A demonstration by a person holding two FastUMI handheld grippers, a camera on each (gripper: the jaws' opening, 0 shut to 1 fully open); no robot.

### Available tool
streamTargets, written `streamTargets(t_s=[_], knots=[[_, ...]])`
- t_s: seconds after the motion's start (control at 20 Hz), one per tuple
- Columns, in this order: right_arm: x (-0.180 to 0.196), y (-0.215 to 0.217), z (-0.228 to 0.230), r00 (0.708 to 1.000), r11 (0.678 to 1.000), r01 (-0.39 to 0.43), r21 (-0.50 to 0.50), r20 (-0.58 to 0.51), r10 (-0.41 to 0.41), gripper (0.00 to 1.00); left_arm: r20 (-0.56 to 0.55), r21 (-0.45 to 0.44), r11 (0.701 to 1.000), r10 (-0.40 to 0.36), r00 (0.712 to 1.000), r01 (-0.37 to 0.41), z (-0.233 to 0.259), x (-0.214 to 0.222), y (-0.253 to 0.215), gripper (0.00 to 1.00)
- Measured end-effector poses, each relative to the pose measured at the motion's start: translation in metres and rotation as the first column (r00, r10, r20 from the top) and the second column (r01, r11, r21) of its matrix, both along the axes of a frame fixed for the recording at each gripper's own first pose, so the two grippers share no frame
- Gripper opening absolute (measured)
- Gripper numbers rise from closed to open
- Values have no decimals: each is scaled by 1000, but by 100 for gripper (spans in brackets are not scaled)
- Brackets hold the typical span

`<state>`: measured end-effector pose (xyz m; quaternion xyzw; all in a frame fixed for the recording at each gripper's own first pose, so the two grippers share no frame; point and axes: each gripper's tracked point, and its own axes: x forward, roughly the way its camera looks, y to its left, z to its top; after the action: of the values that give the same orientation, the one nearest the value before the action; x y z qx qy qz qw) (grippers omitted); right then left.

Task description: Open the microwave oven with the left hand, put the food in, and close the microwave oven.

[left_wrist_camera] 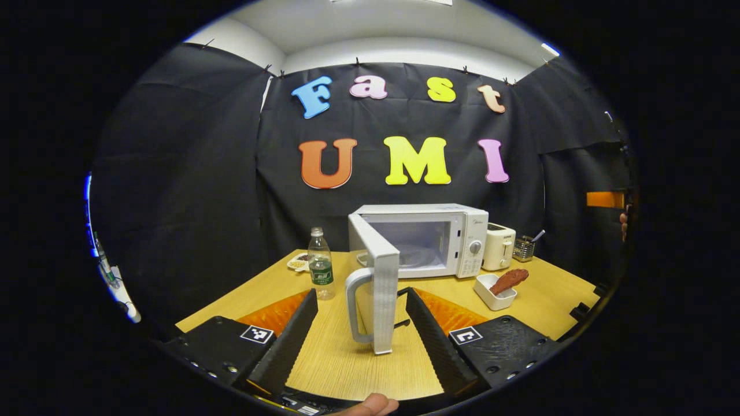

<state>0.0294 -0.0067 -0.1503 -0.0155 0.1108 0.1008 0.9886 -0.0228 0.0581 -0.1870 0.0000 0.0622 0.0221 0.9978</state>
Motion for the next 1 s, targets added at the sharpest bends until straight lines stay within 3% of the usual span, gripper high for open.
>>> streamTargets(t_s=[0.25,0.3,0.35,0.5,0.55,0.6,0.65,0.7,0.75,0.8,1.0], knots=[[37,8,-33,989,998,-54,-25,-139,50,100,68,24,1000,-10,998,9,67,14,-23,95],[44,10,-42,983,997,-68,-27,-173,62,91,86,18,1000,-13,996,12,78,20,-27,95],[51,12,-51,975,996,-82,-27,-209,75,100,95,16,1000,-16,995,14,87,25,-31,95],[71,19,-78,940,991,-131,-9,-320,121,100,101,26,999,-31,994,29,107,44,-42,95],[77,21,-90,922,990,-143,5,-362,136,100,105,28,999,-26,994,23,114,52,-42,95],[83,25,-99,902,987,-159,33,-401,159,91,107,24,999,-24,994,21,118,59,-43,87],[89,31,-108,879,983,-174,65,-439,184,100,114,12,1000,-20,993,19,123,65,-45,88],[95,36,-115,857,978,-187,96,-470,210,91,120,-5,1000,-16,993,17,127,71,-47,97],[103,40,-123,839,973,-197,123,-493,232,90,119,-22,1000,-17,993,20,127,76,-50,97],[109,43,-132,816,967,-209,142,-520,253,96,116,-35,999,-14,993,18,128,81,-50,97],[128,50,-182,710,946,-233,226,-625,324,82,123,-50,999,3,992,3,131,100,-50,96]])
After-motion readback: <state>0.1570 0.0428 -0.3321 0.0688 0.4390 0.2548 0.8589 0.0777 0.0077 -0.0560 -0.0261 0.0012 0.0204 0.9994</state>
